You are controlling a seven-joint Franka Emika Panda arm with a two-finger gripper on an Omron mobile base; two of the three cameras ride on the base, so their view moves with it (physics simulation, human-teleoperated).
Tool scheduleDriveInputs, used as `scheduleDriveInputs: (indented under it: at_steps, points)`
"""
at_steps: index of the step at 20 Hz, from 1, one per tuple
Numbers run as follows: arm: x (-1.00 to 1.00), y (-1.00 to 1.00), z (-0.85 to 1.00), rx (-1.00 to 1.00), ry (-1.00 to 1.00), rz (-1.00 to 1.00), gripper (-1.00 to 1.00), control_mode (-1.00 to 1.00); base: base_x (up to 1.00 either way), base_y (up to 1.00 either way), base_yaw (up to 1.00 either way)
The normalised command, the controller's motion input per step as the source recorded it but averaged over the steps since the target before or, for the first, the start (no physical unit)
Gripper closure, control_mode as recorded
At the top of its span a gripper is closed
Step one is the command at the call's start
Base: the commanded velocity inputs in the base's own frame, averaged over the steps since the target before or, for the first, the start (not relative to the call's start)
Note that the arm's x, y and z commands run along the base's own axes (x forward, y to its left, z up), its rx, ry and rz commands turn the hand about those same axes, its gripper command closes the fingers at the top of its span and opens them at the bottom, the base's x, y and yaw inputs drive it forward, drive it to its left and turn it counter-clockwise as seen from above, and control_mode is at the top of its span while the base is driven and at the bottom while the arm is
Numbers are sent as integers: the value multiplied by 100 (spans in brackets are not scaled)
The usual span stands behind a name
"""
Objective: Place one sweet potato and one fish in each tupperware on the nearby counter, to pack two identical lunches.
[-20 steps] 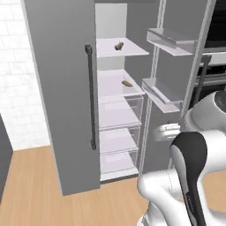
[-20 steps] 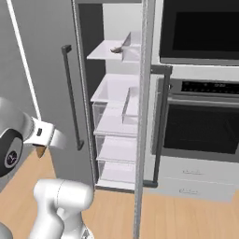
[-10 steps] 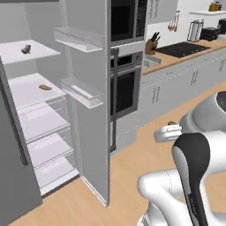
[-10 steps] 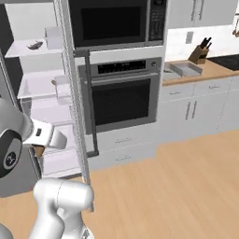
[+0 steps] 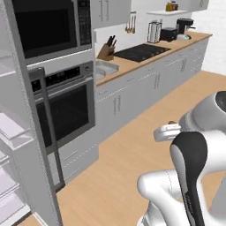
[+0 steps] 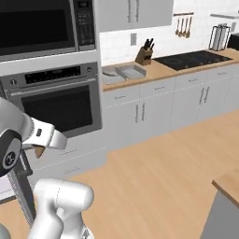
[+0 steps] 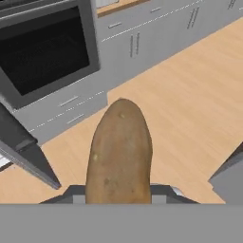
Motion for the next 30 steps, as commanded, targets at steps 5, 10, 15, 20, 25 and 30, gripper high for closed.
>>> scheduleDriveInputs:
  at_steps: [5,10,15,20,25,30]
  points:
    - [0,0,0,0,0,0,100,100,100,-36,0]
    - [0,0,0,0,0,0,100,100,100,-10,2]
    - [0,0,0,0,0,0,100,100,100,-19,1]
    - [0,0,0,0,0,0,100,100,100,-20,0]
    - [0,0,0,0,0,0,100,100,100,-24,2]
    - [0,0,0,0,0,0,100,100,100,-31,30]
